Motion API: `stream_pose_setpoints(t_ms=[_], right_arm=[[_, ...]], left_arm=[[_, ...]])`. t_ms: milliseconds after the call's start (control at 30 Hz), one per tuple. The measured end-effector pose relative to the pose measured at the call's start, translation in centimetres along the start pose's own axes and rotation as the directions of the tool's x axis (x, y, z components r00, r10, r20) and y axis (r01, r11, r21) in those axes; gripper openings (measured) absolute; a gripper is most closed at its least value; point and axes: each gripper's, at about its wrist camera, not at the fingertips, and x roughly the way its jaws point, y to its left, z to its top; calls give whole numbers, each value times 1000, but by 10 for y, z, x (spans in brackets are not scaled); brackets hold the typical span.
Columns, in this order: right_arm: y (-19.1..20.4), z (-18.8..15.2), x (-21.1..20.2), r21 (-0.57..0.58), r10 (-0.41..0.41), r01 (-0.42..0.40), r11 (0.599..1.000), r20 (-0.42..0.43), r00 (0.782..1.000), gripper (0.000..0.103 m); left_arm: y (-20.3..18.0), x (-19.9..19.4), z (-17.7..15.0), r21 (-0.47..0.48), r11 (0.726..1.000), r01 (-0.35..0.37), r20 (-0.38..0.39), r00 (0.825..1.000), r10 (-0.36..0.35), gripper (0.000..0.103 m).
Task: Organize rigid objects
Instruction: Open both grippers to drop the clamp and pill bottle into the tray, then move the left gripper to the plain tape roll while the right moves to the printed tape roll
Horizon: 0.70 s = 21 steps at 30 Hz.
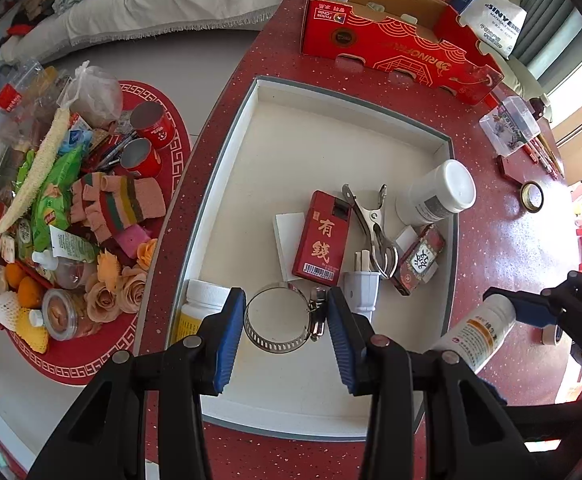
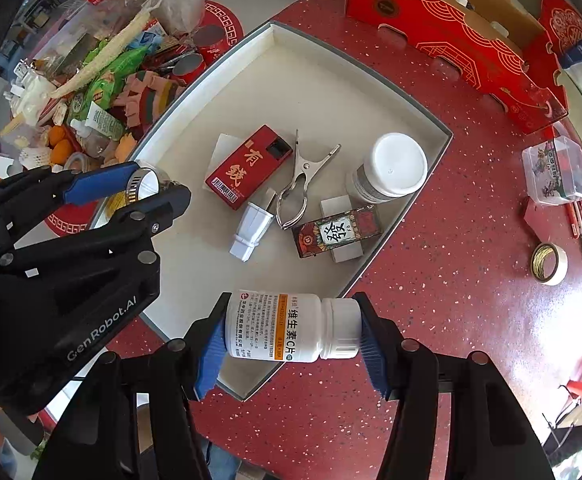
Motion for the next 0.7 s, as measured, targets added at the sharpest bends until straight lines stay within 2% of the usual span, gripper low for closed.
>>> stream_pose_setpoints(t_ms=[267,500,533,567,600,633,667,700], right_arm=[[2,2,12,-5,7,-7,1000,-17,1000,60],[7,5,15,-41,-2,1,999,-10,1000,60],[6,4,15,-45,3,-3,999,-11,1000,60],[5,4,16,-47,12,-13,999,-15,1000,60],[5,3,17,-49,20,-21,999,-18,1000,62],[4,2,16,-49,24,-25,998,-16,1000,76],[2,0,13,-49,24,-24,999,3,1000,90],[2,-2,9,-55,15,-14,998,22,1000,90]], left_arm=[[-5,7,1,28,1000,-5,-16,1000,6,44],[-8,15,3,43,998,-41,-28,999,42,46],[-9,18,3,48,998,-41,-36,998,43,53],[-9,21,3,50,998,-40,-50,998,43,70],[-9,25,2,50,998,-38,-67,997,42,79],[-9,26,1,51,998,-35,-72,997,39,87],[-10,25,0,54,998,-33,-60,998,36,88],[-9,23,-1,51,998,-27,-44,999,29,90]])
